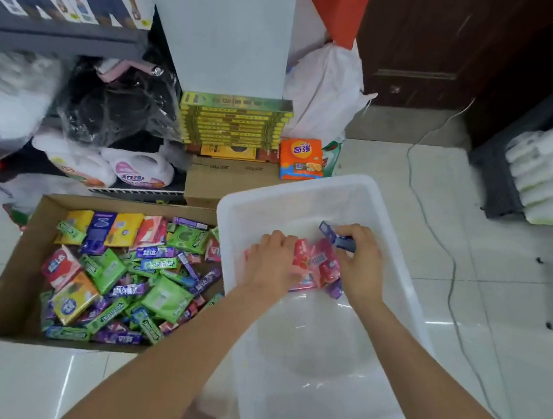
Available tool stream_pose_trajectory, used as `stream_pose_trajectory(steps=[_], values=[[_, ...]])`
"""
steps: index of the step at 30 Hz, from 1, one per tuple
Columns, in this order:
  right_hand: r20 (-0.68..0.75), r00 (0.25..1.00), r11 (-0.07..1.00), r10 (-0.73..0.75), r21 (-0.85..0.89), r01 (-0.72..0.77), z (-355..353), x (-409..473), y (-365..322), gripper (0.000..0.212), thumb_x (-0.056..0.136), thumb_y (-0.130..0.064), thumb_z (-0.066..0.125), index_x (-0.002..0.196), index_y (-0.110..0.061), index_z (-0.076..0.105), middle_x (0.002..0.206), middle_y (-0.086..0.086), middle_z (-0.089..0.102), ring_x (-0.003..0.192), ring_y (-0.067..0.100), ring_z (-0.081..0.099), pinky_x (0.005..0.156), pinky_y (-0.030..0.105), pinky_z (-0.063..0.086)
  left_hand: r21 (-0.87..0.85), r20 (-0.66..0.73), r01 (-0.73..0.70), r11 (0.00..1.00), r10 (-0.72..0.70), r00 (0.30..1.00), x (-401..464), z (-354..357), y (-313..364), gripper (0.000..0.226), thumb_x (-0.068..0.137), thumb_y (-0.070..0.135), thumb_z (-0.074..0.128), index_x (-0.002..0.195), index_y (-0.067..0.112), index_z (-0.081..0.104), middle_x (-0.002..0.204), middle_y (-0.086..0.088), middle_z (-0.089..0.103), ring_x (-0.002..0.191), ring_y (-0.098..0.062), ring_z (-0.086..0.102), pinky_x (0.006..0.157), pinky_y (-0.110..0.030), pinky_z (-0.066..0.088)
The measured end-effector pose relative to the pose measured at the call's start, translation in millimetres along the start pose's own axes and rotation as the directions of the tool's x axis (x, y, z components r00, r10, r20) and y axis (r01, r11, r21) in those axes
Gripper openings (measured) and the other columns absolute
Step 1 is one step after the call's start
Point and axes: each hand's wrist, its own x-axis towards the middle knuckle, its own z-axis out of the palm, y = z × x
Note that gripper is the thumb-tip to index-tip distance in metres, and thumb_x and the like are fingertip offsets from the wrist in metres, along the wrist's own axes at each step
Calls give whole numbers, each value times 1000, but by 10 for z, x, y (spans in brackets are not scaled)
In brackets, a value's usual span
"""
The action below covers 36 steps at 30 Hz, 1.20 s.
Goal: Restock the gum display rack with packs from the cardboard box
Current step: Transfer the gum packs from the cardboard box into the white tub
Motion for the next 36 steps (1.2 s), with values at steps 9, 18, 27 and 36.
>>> stream_pose_trajectory(steps=[9,18,27,36], values=[[379,925,922,3,-358,144,112,111,371,57,80,-1,57,135,-16,47,143,-3,37,131,19,34,98,37,43,20,-129,181,983,-177,976,269,262,6,62,90,25,57,144,22,25,143,-5,33,132,-24,31,105,-36,33],[324,940,953,-102,-239,186,133,59,-134,39,87,-4,54,126,-11,55,132,3,48,122,19,45,89,9,25,-144,-304,52,988,-94,948,-186,-329,0,37,92,25,50,128,18,49,123,-3,53,110,-24,51,89,-37,41],[405,863,921,-303,-108,374,1049,-289,-1408,37,91,-8,48,127,-15,53,122,1,50,113,15,49,93,30,44,-307,-519,163,938,-308,797,-917,-790,-1461,23,90,19,57,112,13,62,104,-4,64,95,-23,59,77,-38,50],[571,821,917,-4,-326,231,2686,-585,-1580,46,94,-14,48,139,-13,39,139,9,40,127,25,41,98,34,39,-241,-207,255,936,-307,929,-931,-727,-3225,36,93,23,54,124,7,52,120,-15,54,113,-32,48,88,-42,44]])
